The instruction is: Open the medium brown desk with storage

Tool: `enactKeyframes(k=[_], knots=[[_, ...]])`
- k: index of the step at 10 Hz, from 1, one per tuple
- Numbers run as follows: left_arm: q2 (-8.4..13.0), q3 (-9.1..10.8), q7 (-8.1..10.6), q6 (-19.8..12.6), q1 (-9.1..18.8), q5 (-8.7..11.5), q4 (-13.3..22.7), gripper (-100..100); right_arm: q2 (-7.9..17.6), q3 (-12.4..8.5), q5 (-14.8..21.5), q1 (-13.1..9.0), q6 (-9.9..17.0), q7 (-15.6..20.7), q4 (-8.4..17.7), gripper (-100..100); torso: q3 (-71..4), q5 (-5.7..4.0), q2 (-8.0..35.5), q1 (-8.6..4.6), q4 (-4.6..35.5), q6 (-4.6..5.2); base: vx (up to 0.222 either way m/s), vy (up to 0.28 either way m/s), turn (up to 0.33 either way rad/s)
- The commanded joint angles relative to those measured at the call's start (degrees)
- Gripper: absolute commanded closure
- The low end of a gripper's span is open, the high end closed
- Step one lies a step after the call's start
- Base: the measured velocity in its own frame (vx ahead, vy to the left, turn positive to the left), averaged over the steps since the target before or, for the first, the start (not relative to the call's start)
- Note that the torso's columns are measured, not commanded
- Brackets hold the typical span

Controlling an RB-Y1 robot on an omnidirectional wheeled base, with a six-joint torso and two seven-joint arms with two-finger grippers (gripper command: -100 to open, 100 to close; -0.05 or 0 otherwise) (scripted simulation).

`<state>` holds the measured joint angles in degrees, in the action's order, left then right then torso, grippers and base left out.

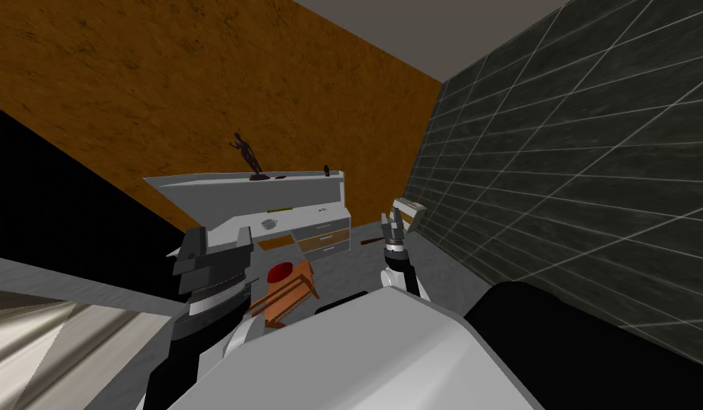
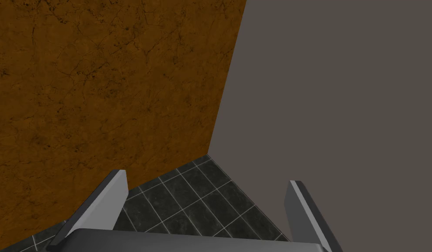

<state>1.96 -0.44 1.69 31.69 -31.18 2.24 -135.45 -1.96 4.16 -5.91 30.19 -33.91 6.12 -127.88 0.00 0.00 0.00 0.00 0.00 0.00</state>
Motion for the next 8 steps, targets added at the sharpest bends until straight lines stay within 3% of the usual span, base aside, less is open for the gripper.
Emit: enactKeyframes(k=[1,8], knots=[[0.0,0.0,0.0,0.0,0.0,0.0,0.0,0,0.0,0.0,0.0,0.0,0.0,0.0,0.0,0,-4.7,0.0,2.3,0.0,2.3,0.0,0.0,0.0,0.0],[0.0,0.0,0.0,0.0,0.0,0.0,0.0,0,0.0,0.0,0.0,0.0,0.0,0.0,0.0,0,-62.3,0.0,31.2,0.0,31.1,0.0,0.0,0.0,0.0]])
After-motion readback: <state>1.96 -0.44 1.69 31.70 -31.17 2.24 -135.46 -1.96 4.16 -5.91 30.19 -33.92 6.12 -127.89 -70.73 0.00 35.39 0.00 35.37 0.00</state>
